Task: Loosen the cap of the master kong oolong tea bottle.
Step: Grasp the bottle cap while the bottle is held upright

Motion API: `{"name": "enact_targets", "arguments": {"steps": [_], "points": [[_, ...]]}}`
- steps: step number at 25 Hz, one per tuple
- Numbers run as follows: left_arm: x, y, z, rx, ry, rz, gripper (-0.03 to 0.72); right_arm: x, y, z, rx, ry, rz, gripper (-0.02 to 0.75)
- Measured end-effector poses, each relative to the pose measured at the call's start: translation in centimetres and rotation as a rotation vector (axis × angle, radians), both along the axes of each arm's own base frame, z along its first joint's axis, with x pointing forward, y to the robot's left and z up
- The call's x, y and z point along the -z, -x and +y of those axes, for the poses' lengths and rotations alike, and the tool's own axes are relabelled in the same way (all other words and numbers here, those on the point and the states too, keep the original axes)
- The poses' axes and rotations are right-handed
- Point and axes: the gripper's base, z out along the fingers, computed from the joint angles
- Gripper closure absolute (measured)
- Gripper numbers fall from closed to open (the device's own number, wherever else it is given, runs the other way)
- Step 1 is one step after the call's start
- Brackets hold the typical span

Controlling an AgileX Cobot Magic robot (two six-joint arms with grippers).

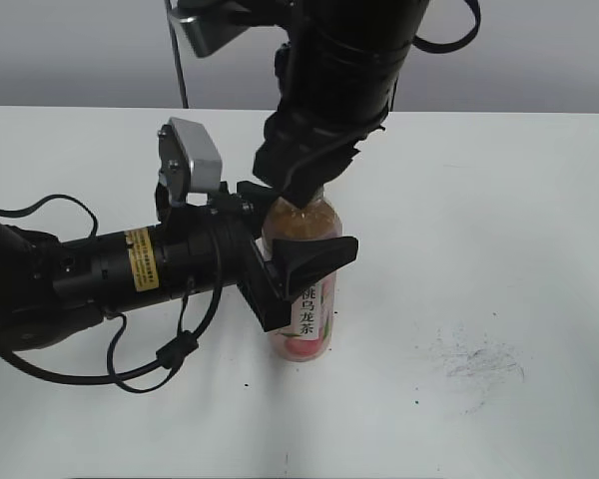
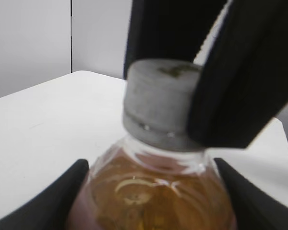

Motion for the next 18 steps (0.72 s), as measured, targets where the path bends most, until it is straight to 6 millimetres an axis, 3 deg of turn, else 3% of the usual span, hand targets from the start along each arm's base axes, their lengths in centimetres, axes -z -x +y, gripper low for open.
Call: {"name": "enact_targets", "arguments": {"steps": [18], "points": [[0.0,0.07,-0.02,0.009,-0.003,-0.008,0.24,-0.03,-0.08,-0.03,-0.779,0.132,-0.183,0.459]]}}
